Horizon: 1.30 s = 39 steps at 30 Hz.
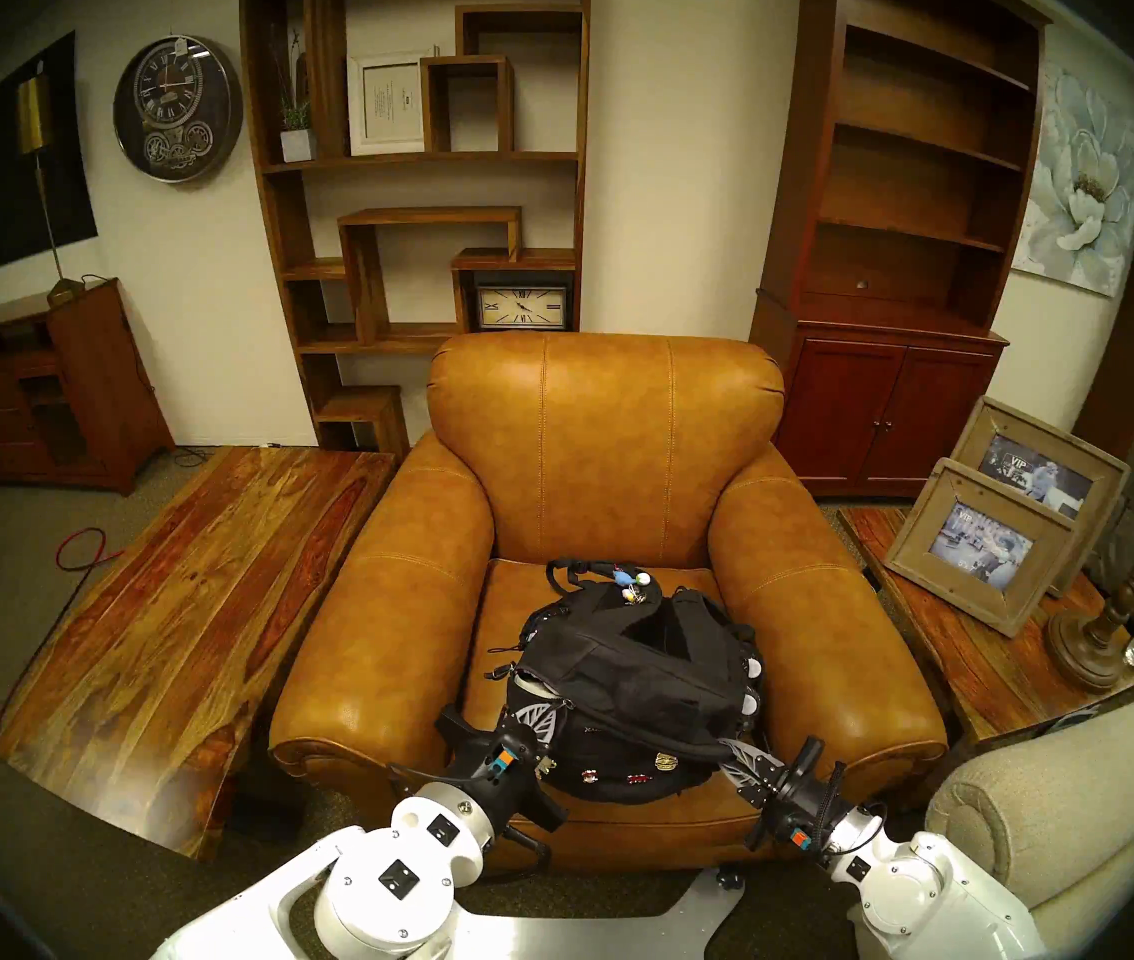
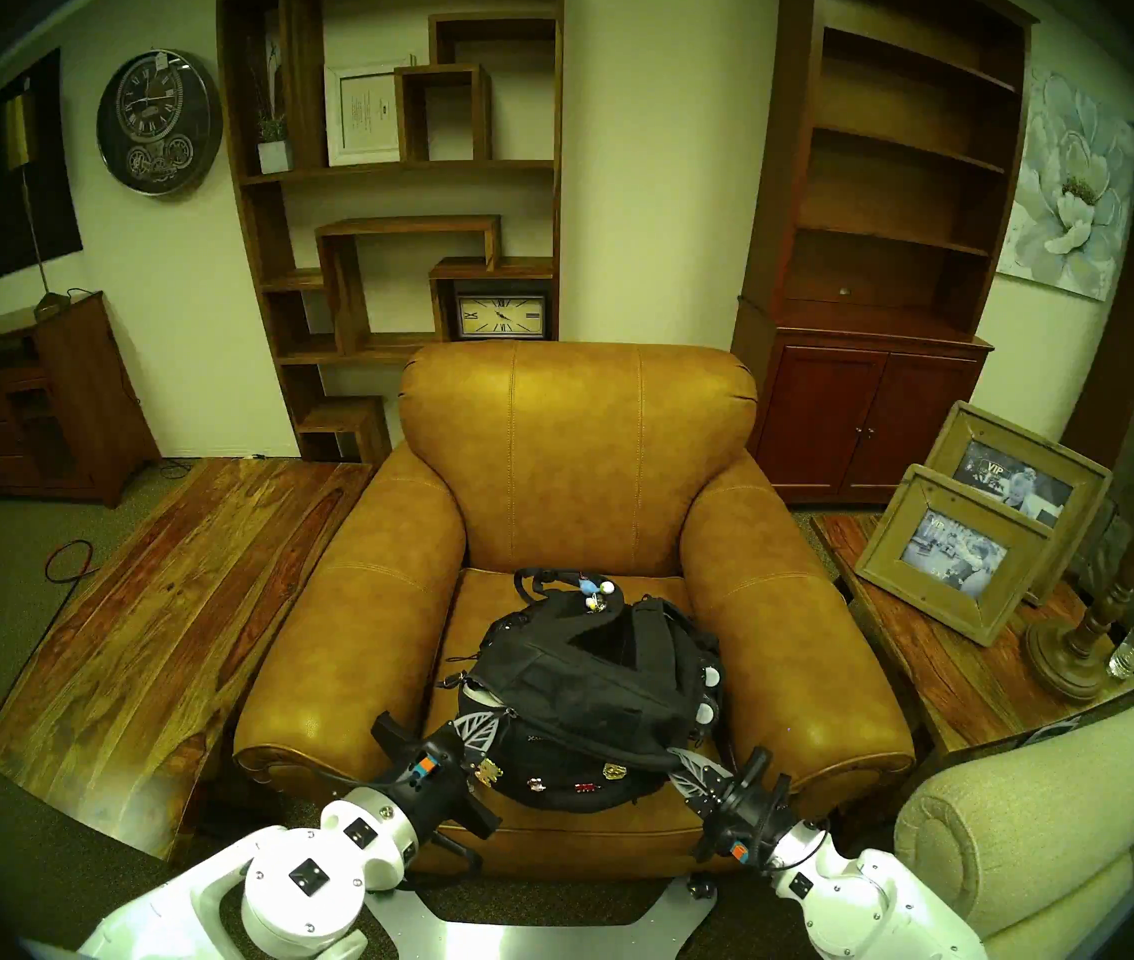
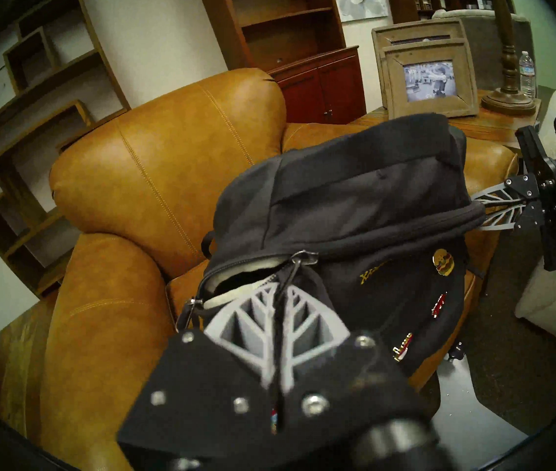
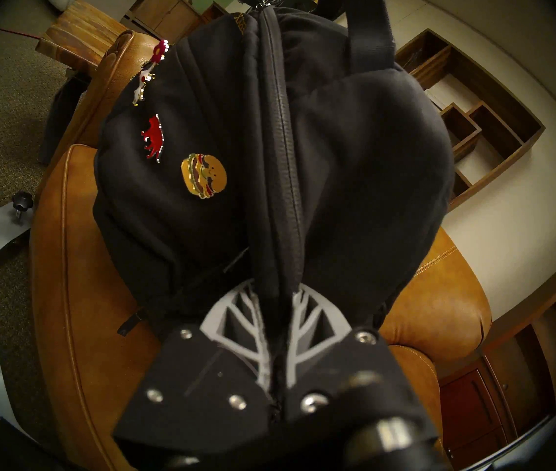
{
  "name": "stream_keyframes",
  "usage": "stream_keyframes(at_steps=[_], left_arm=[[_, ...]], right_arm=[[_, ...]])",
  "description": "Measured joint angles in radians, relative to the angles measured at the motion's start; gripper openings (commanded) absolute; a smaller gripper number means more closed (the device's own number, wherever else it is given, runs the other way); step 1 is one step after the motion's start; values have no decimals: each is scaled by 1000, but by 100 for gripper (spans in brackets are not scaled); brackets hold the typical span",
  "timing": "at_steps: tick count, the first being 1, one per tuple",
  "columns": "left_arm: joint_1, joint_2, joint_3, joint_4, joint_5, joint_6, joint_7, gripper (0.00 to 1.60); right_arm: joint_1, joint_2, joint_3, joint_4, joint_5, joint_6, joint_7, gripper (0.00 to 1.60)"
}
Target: Close a bag with a zipper
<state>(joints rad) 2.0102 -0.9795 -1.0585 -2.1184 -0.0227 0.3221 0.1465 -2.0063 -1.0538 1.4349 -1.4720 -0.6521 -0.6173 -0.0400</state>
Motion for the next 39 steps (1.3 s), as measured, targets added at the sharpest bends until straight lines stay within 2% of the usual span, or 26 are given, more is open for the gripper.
stream_keyframes(at_steps=[6, 13, 21, 31, 39], left_arm=[[3, 7, -30, 15, -58, -8, -26, 0], [-18, 7, -52, 62, -79, -20, -35, 0], [-45, 10, -115, 100, -102, -31, -21, 0], [-73, -9, -112, 162, -132, -32, -29, 0], [-125, -52, -78, 268, -147, -40, -47, 0]], right_arm=[[-1, 0, 2, 4, -8, -4, -9, 0], [-9, 3, 13, 7, -9, -15, -15, 0], [-29, 14, 44, 16, -5, -30, -27, 0], [-36, 14, 60, 31, -2, -49, -39, 0], [-35, 14, 71, 40, 1, -62, -40, 0]])
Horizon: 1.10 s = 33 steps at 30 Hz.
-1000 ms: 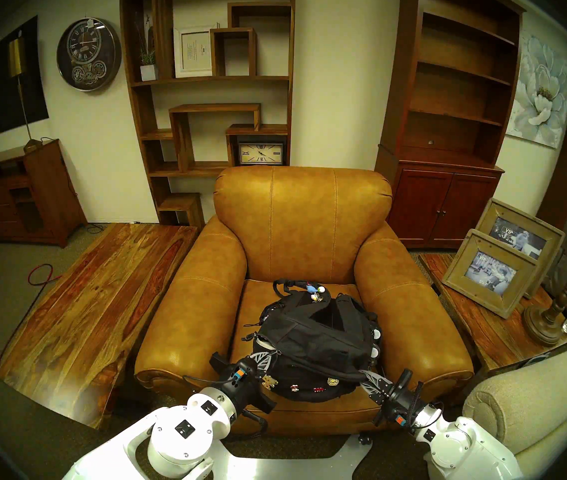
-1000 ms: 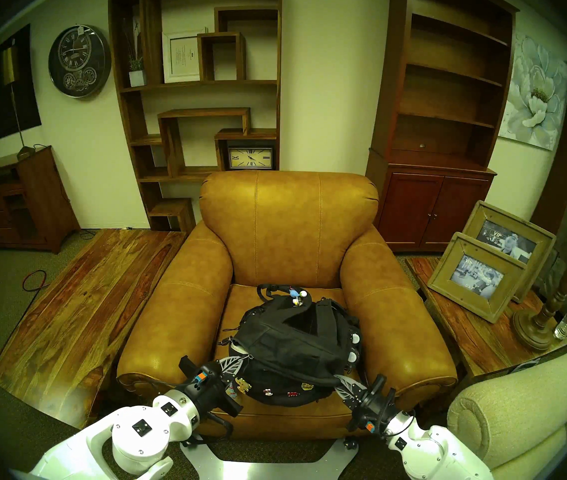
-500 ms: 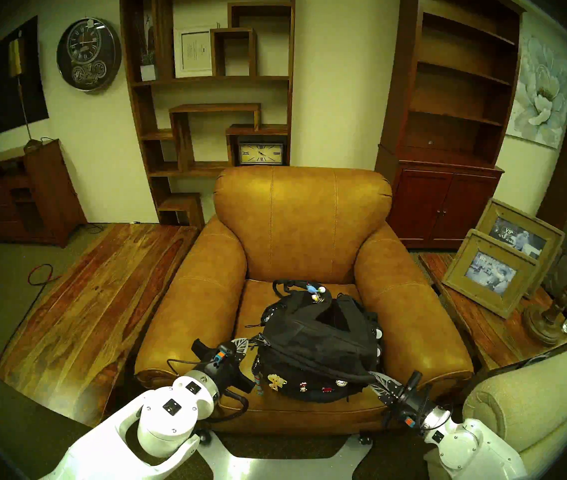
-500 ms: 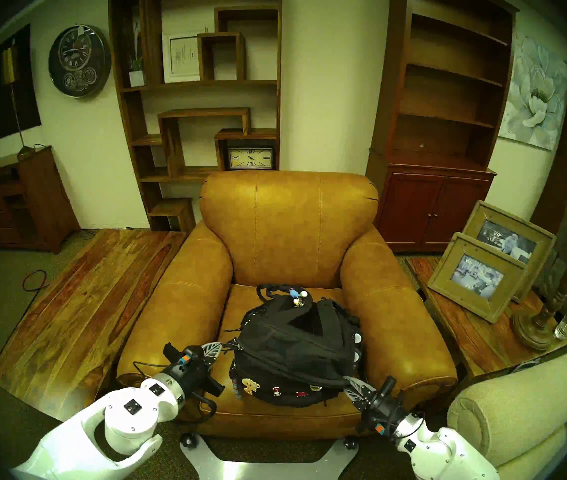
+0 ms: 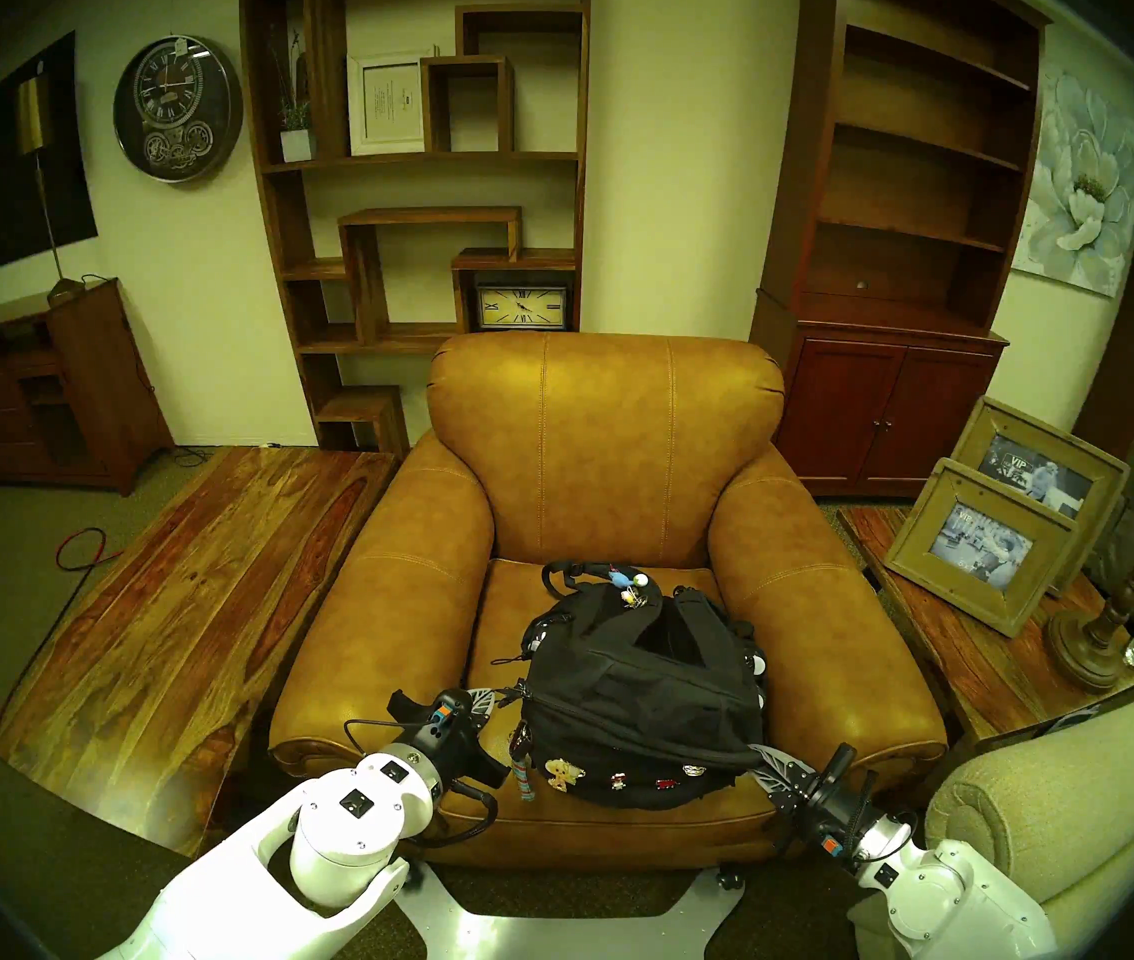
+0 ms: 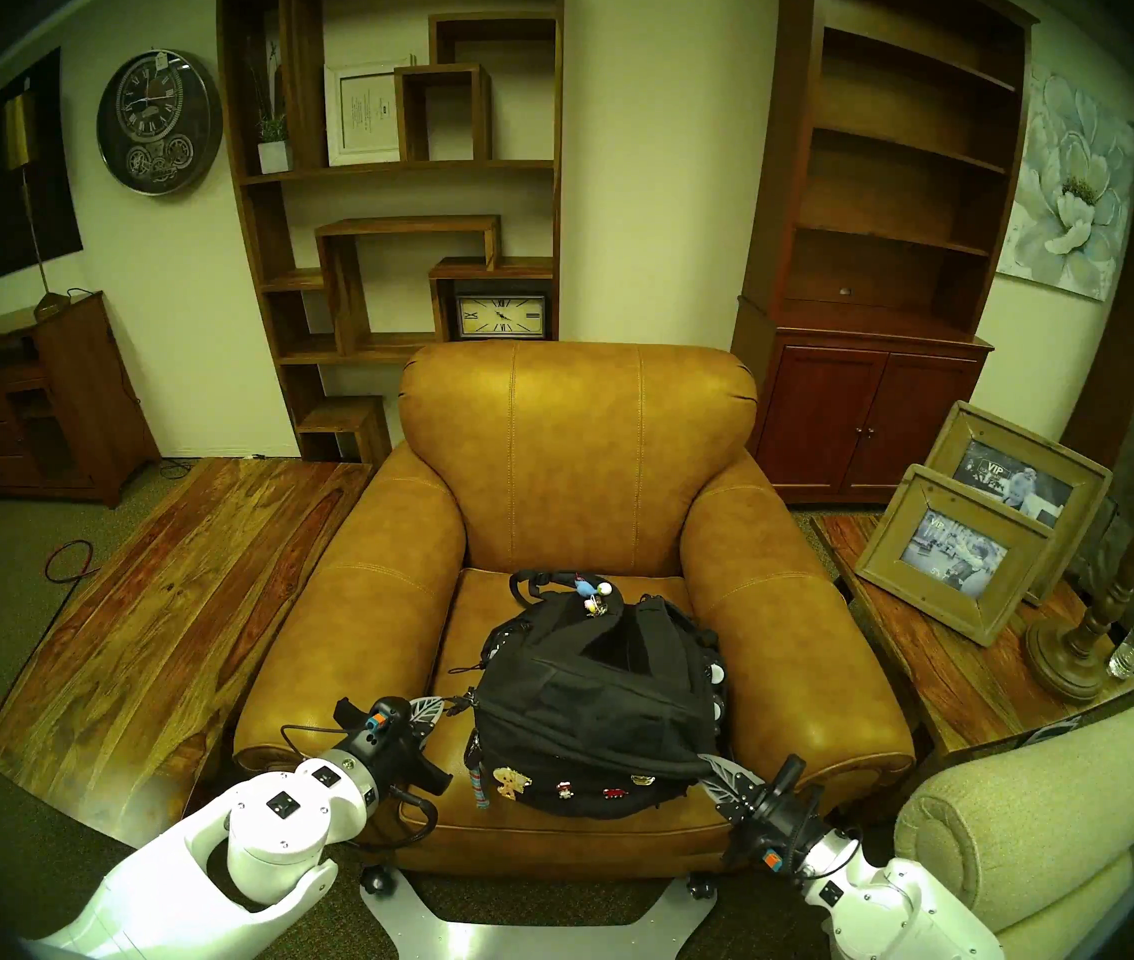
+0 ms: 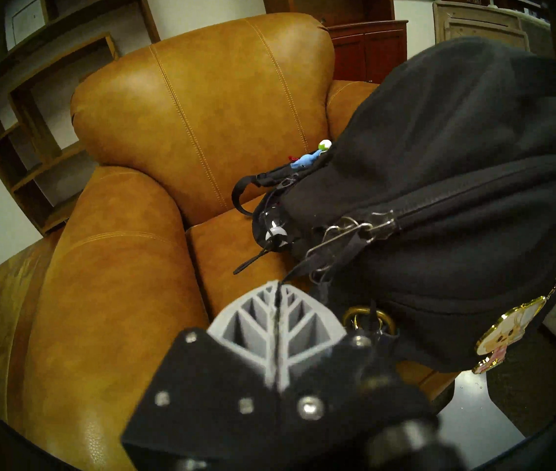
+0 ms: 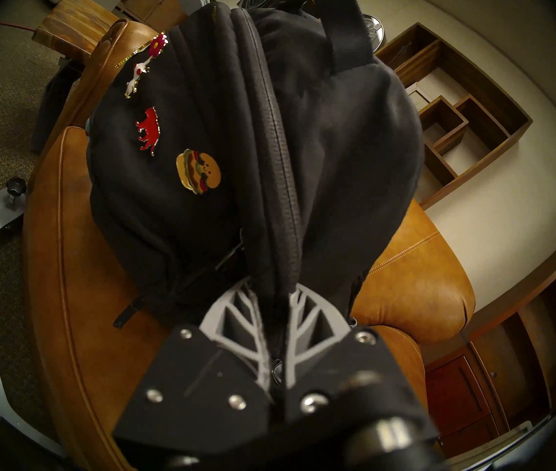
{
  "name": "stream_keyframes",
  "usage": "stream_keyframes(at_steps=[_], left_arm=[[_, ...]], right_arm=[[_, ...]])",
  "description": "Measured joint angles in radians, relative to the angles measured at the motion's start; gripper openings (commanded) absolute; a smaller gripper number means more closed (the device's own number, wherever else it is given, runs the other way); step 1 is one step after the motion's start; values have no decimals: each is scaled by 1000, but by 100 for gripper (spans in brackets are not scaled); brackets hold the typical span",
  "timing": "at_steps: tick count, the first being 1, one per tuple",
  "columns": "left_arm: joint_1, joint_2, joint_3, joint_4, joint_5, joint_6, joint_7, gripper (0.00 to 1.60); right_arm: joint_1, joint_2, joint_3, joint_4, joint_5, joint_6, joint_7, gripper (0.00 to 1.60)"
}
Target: Close a bag with a zipper
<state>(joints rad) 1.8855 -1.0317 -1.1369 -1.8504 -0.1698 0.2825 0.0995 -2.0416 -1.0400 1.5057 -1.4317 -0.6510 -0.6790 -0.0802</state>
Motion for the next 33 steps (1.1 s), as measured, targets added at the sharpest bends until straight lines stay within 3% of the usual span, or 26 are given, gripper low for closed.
stream_keyframes(at_steps=[15, 33], left_arm=[[-112, -56, 31, 153, 22, -36, -22, 0], [-153, -60, 46, 232, 66, -38, -23, 0]], right_arm=[[10, -2, 6, 11, 4, -10, 2, 0], [19, -5, 9, 18, 4, -14, 7, 0]])
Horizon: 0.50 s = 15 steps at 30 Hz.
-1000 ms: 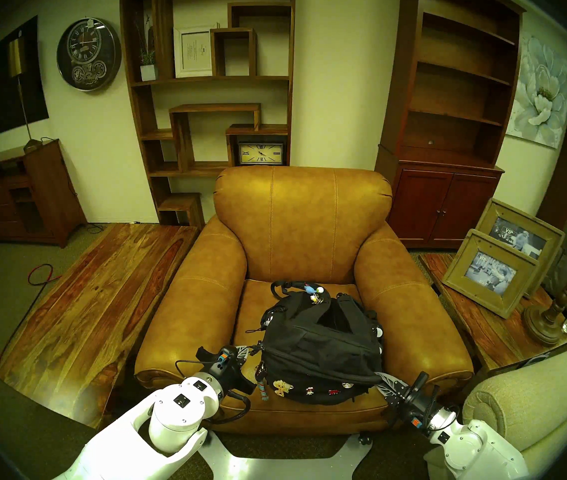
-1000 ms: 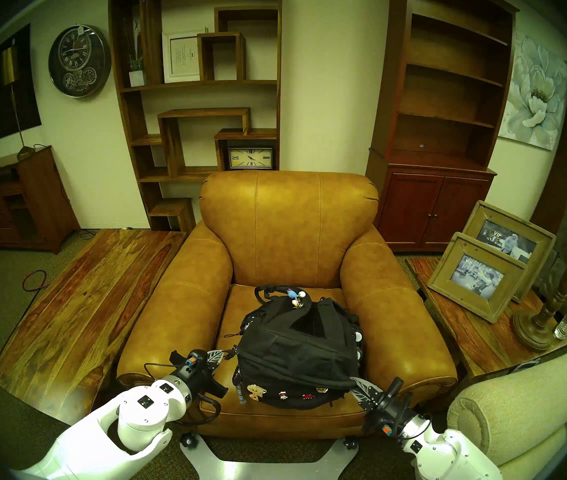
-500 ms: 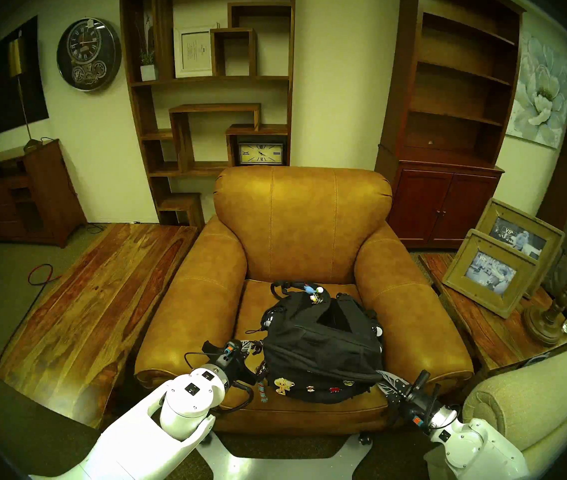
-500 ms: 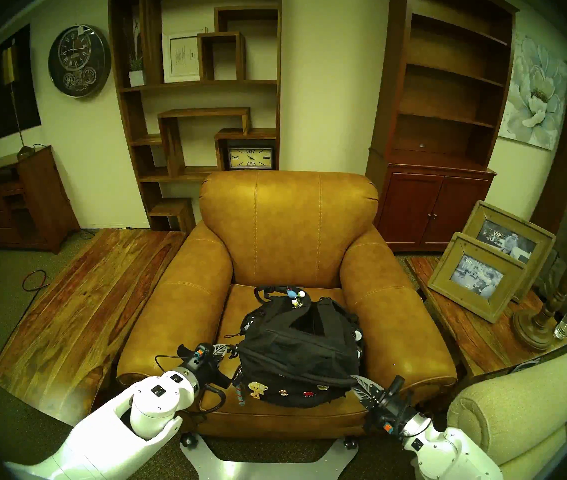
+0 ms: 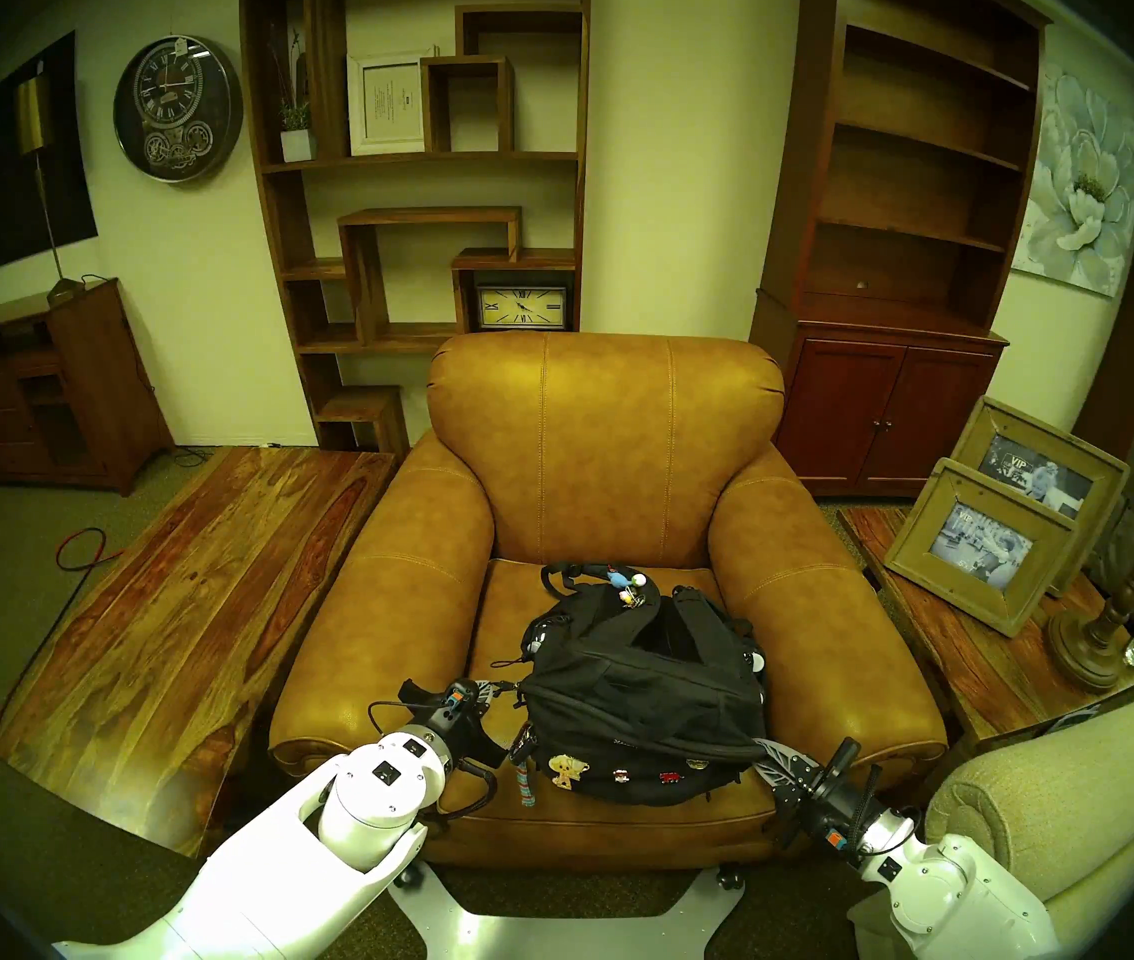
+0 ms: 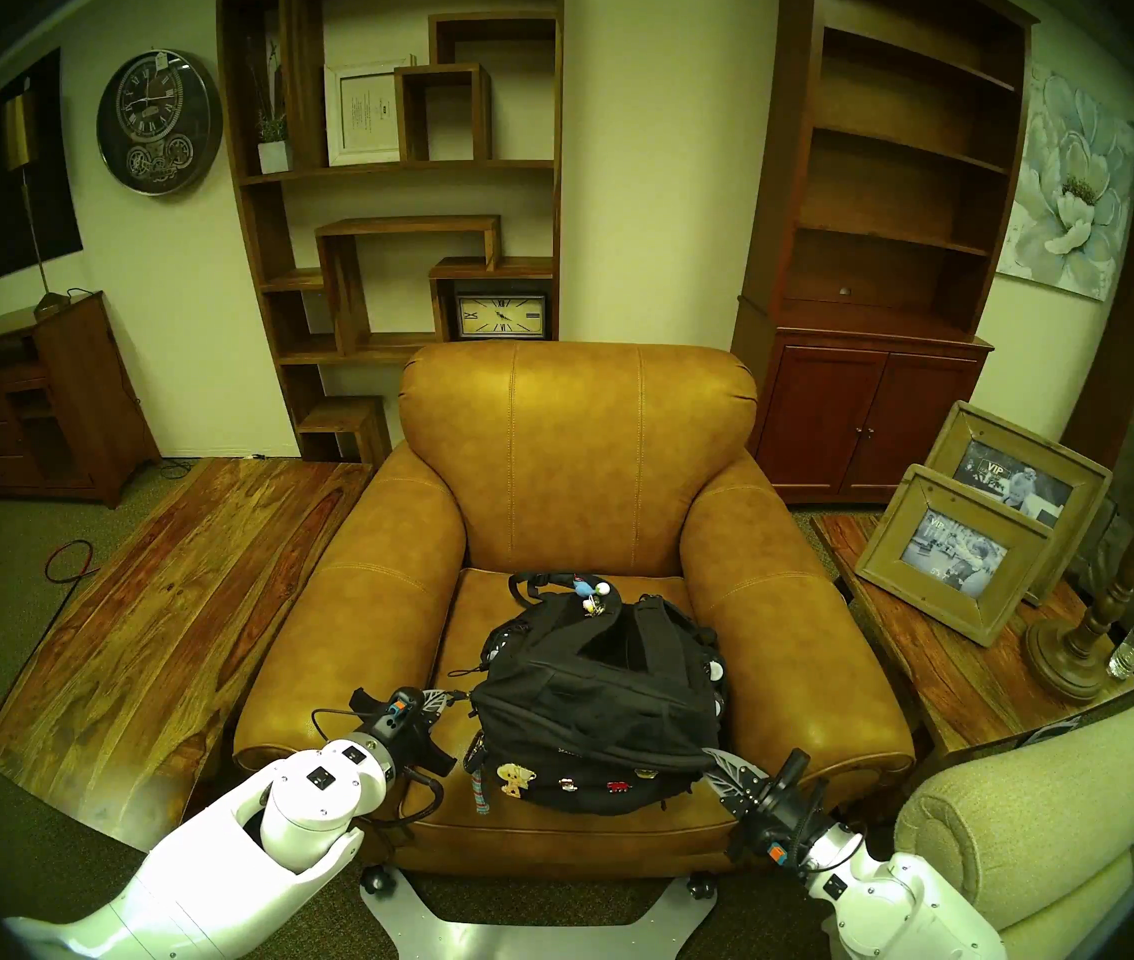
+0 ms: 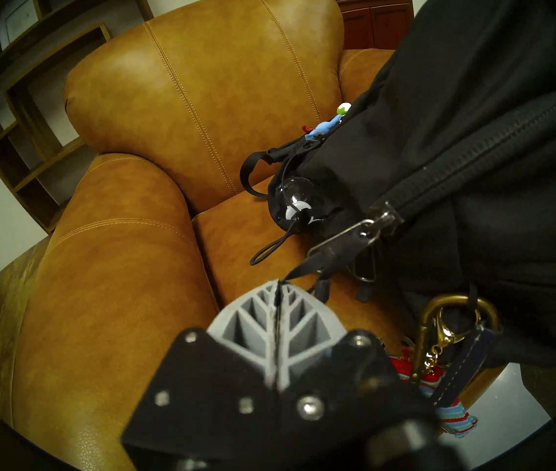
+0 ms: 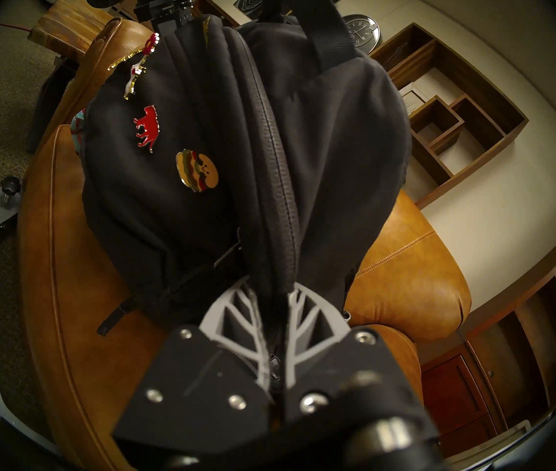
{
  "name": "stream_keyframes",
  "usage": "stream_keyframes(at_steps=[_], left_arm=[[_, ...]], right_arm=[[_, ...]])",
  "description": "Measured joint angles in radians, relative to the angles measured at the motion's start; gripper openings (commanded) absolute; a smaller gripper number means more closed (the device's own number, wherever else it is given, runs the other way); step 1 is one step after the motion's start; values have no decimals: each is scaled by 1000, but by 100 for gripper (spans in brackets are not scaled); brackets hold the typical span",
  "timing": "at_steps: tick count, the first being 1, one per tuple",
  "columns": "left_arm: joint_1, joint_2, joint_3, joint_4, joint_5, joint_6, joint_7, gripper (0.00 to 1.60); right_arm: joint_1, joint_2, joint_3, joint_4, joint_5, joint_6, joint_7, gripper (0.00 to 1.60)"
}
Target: Close a bag with a zipper
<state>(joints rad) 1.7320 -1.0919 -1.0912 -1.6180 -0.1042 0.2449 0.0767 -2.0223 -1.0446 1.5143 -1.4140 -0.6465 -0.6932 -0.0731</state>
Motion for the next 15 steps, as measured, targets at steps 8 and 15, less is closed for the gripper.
stream_keyframes(at_steps=[8, 15], left_arm=[[-12, -9, 12, 21, 6, 0, -1, 0], [-18, -14, 20, 30, 12, -3, -2, 0]], right_arm=[[0, -1, 3, 2, 1, -1, 2, 0], [0, -2, 8, 3, 2, -1, 3, 1]])
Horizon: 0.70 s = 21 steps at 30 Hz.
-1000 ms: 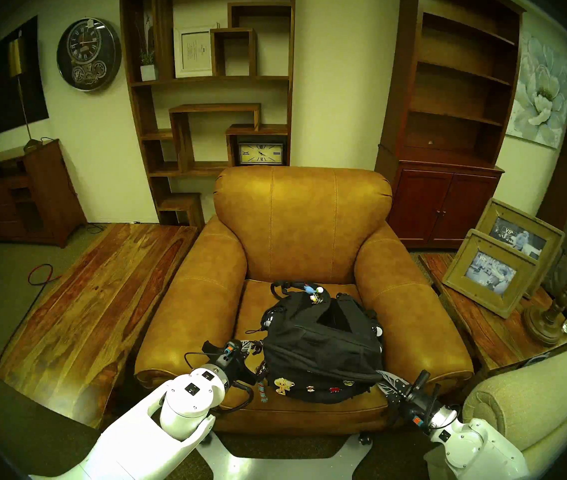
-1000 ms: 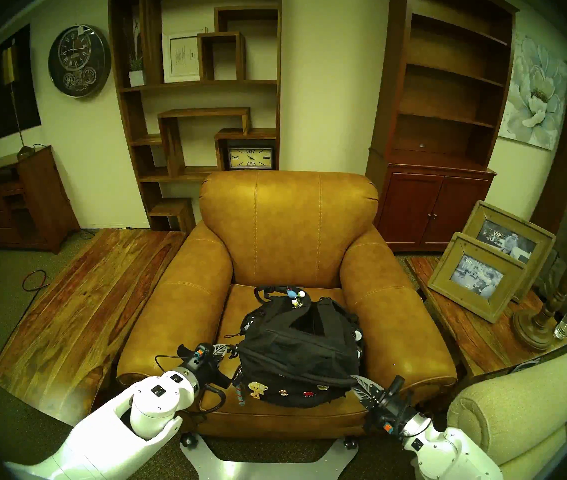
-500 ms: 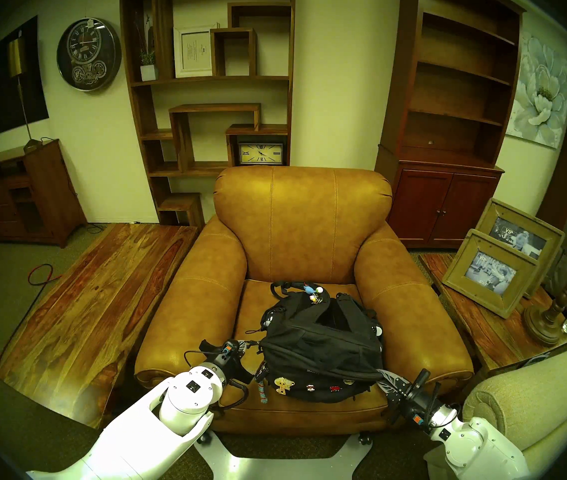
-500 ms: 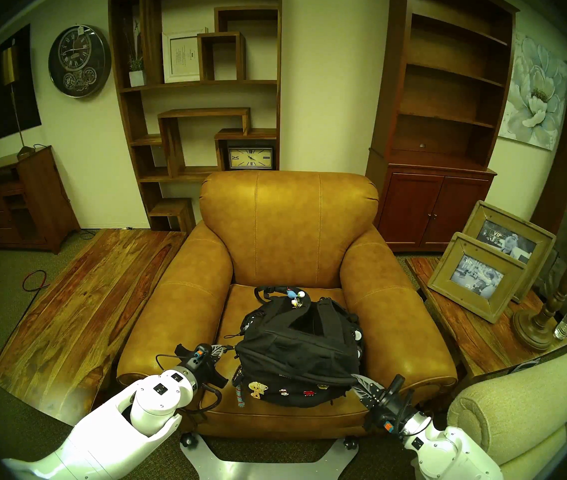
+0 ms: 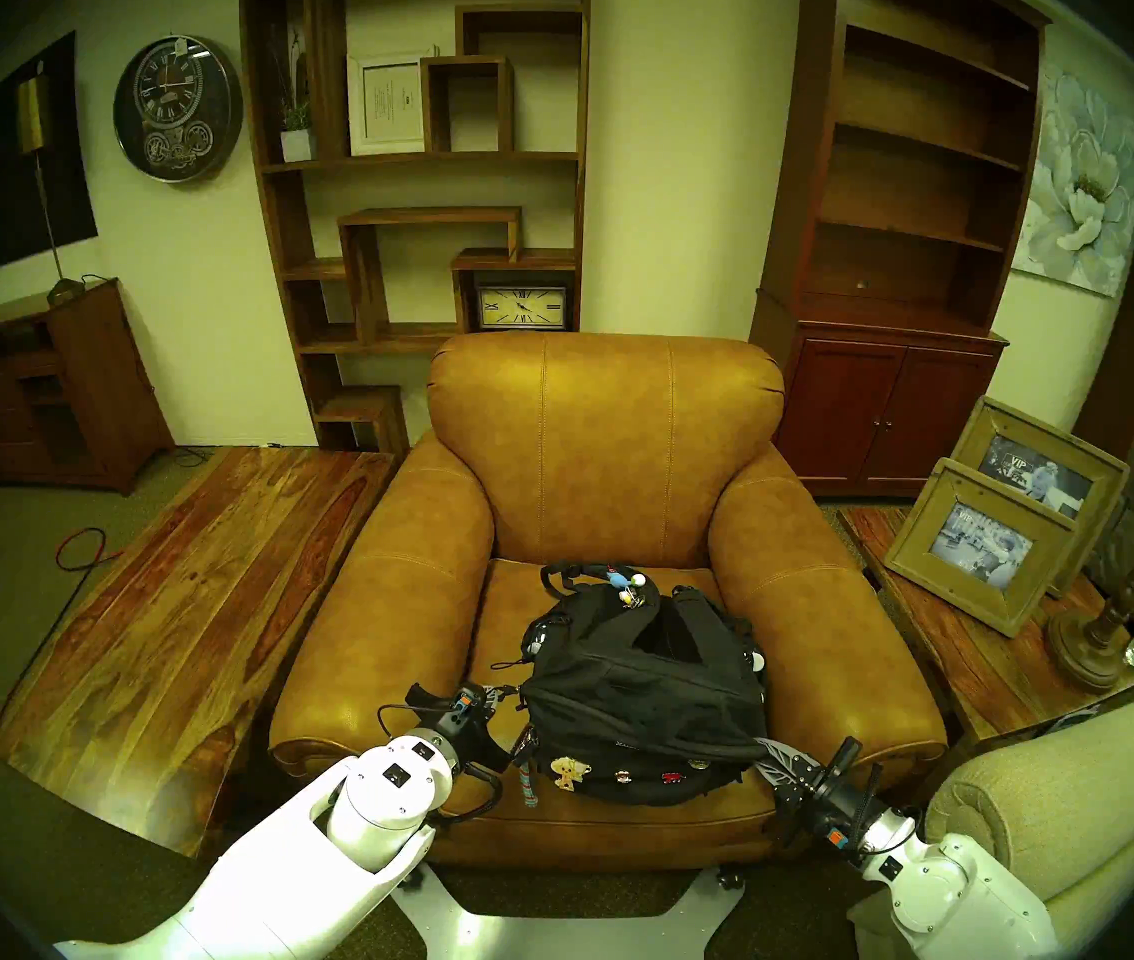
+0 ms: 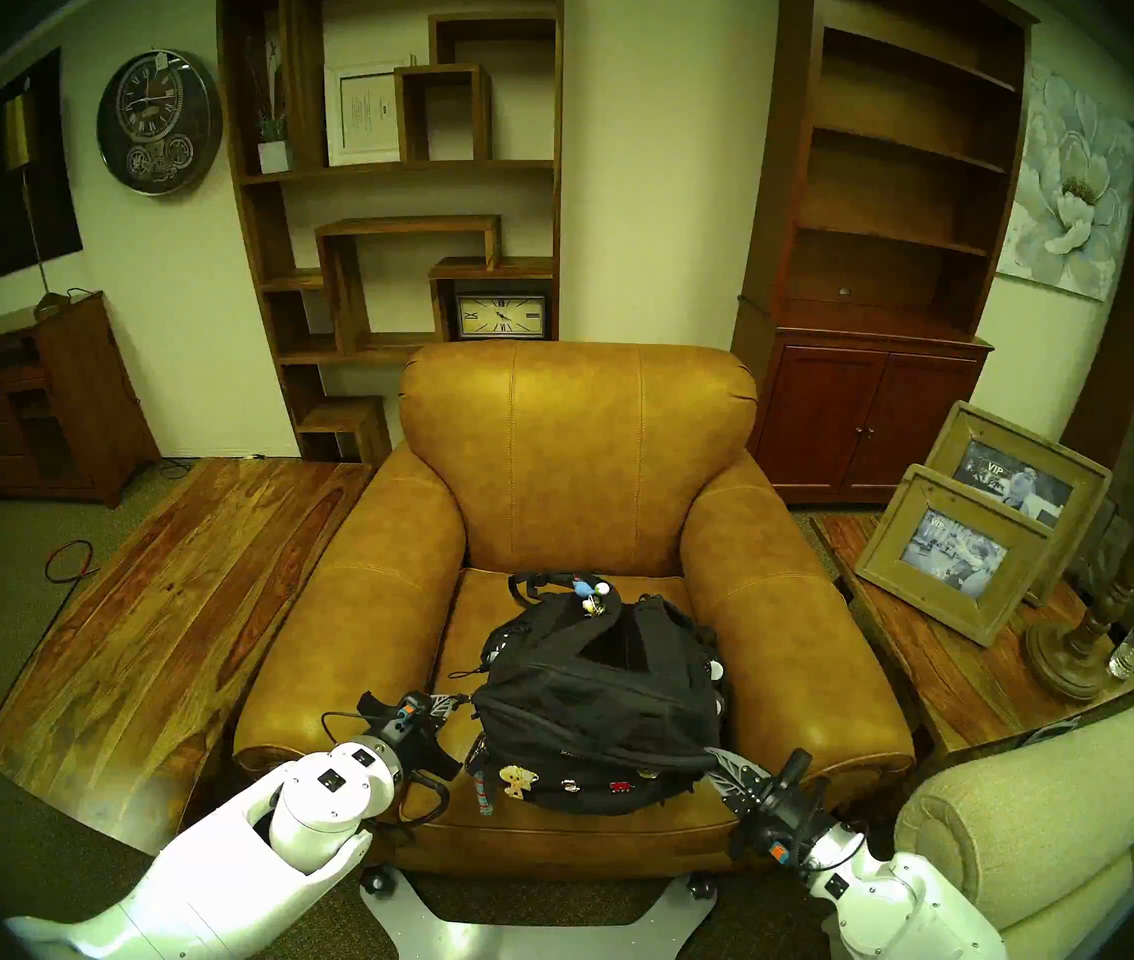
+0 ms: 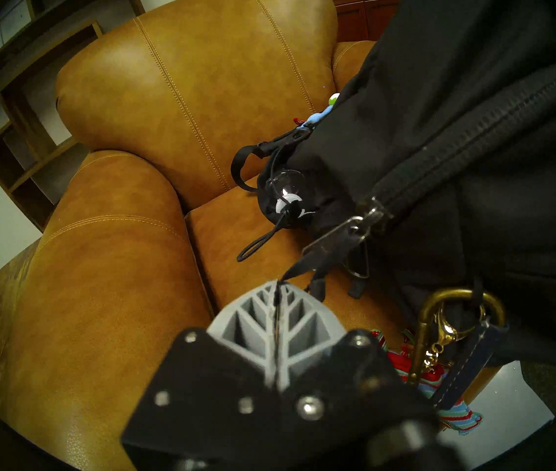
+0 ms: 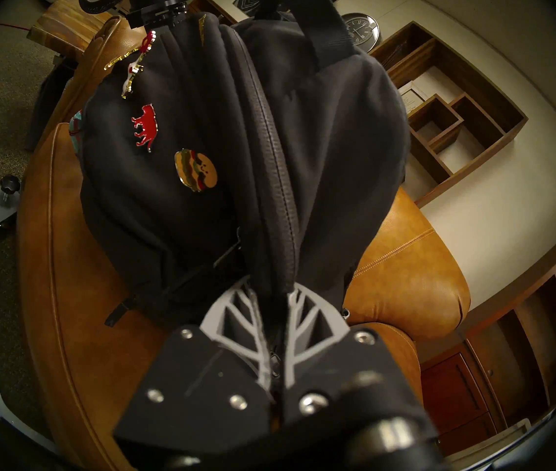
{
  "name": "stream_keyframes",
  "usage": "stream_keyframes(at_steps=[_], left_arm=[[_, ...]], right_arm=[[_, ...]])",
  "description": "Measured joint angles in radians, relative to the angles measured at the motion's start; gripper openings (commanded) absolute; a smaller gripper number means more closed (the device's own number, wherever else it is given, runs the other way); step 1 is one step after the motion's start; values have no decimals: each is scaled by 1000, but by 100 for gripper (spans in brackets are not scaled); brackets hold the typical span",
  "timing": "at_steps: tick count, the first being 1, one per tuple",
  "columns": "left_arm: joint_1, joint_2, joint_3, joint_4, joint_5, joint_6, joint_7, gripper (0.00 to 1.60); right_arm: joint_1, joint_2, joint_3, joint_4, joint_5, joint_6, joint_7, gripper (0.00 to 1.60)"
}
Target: Close a bag with a zipper
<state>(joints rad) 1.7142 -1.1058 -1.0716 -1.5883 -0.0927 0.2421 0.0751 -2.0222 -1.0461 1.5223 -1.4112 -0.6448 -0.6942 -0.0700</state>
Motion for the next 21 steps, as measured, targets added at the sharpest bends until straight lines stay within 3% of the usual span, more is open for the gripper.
stream_keyframes(at_steps=[1, 2, 4, 6, 8, 9, 17, 21], left_arm=[[2, 1, -1, -4, 0, 0, 0, 0], [6, 3, -3, -11, -1, 0, 0, 5], [18, 10, -13, -33, -9, 0, 0, 68], [32, 18, -25, -53, -18, 0, 3, 93], [51, 33, -43, -79, -28, -4, 7, 152], [59, 38, -49, -88, -31, -5, 9, 160], [156, 92, -115, -198, -68, -21, 36, 160], [206, 112, -148, -253, -93, -33, 47, 160]], right_arm=[[0, 0, 1, 0, 1, 0, 1, 36], [-1, 0, 1, 0, 1, 0, 1, 110], [-2, 0, 5, -1, 5, 0, 2, 129], [-3, 1, 14, -3, 10, 2, 1, 158], [-5, 2, 22, -7, 15, 4, -1, 160], [-6, 2, 25, -8, 18, 4, -1, 160], [-54, 4, 54, -54, 56, 7, -1, 160], [-101, 4, 84, -92, 118, -4, -5, 160]])
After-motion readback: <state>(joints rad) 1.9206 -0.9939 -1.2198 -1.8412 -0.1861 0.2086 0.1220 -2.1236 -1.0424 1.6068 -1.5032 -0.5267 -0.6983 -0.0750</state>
